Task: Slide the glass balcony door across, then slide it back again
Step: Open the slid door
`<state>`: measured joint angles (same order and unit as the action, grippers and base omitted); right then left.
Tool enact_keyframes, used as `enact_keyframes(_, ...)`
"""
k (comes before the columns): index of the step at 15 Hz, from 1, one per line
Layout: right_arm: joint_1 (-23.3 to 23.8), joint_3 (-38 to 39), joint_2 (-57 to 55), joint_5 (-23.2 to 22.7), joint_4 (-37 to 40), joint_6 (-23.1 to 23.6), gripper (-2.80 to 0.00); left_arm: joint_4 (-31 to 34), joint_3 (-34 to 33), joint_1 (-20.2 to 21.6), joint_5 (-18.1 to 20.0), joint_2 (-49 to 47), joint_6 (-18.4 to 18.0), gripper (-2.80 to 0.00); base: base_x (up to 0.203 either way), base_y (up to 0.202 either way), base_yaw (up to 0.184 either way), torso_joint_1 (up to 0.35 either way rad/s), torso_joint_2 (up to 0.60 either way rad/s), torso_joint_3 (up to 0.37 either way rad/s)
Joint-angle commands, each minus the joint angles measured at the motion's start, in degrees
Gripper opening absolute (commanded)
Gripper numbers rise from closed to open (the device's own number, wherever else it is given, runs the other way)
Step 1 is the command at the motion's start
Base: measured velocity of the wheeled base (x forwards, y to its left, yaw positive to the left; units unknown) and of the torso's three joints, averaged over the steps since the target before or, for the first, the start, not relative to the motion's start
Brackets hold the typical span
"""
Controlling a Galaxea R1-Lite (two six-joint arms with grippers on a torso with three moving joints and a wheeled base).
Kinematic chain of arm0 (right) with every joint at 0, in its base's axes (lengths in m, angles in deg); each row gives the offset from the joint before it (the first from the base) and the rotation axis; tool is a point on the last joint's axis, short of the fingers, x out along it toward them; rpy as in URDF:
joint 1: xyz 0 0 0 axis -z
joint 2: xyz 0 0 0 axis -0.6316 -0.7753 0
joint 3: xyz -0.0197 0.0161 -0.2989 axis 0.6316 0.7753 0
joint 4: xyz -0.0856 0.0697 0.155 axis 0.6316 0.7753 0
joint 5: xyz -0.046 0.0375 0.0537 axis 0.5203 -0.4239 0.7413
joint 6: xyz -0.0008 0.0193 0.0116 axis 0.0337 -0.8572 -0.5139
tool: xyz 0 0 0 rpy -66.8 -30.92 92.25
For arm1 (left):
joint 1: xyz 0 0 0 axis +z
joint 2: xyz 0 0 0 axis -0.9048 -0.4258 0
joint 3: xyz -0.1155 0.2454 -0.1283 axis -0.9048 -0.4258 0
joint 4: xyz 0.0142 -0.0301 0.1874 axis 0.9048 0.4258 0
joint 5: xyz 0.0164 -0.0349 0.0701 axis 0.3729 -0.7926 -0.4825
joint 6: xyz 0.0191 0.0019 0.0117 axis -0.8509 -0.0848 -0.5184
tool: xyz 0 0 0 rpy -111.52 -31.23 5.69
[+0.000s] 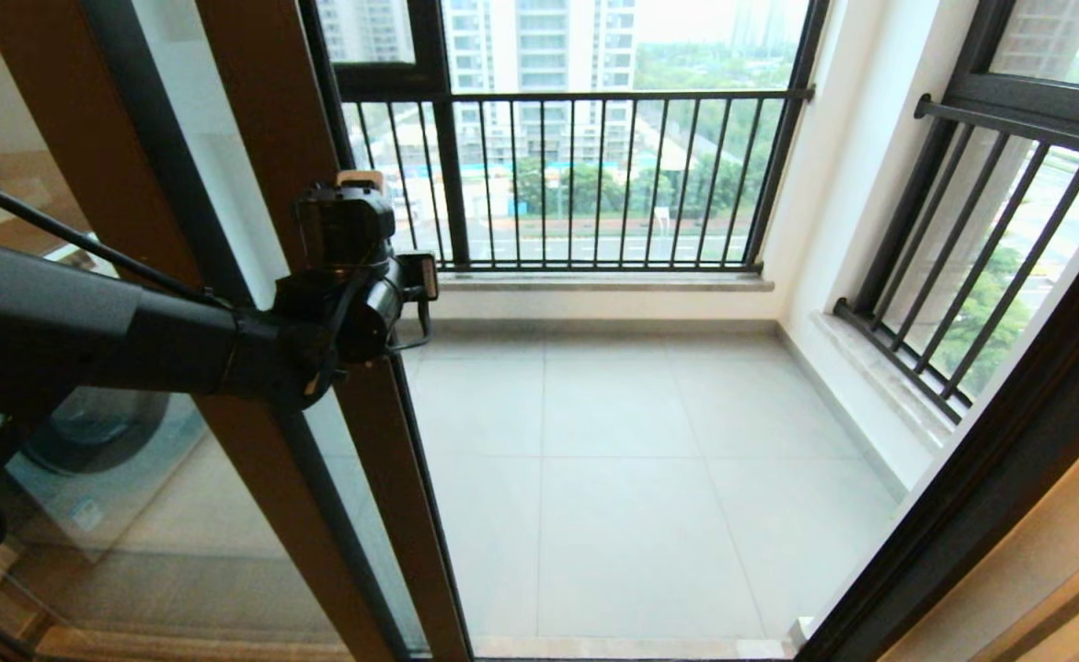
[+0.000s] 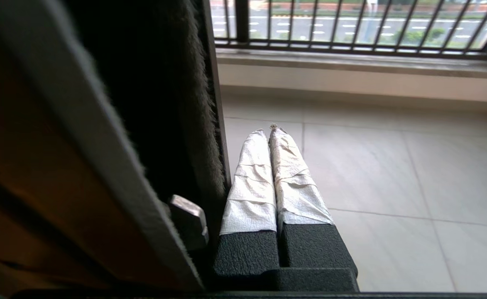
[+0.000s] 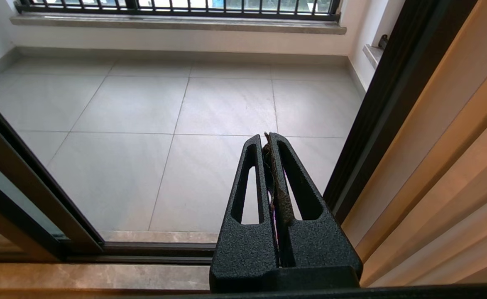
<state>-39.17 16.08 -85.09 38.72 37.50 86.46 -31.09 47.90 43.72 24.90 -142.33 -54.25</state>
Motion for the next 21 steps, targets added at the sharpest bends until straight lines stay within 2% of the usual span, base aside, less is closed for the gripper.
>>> enact_keyframes(1, -0.1, 0.0, 0.0, 0.0, 0.0, 0.0, -2.8, -0.3, -0.2, 0.3, 0.1, -0.1, 0.1, -2.8, 0.0, 0.0, 0.0, 0.0, 0.0, 0.0)
enact_keyframes(16, 0.0, 0.0, 0.0, 0.0, 0.0, 0.0, -2.8, -0.3, -0.2, 4.7, 0.2, -0.1, 0.1, -2.8, 0.0, 0.0, 0.0, 0.0, 0.0, 0.0)
enact_keyframes(21, 0.0, 0.0, 0.0, 0.0, 0.0, 0.0, -2.8, -0.3, -0.3, 5.0, 0.2, 0.1, 0.1, -2.8, 0.0, 0.0, 0.0, 0.0, 0.0, 0.0)
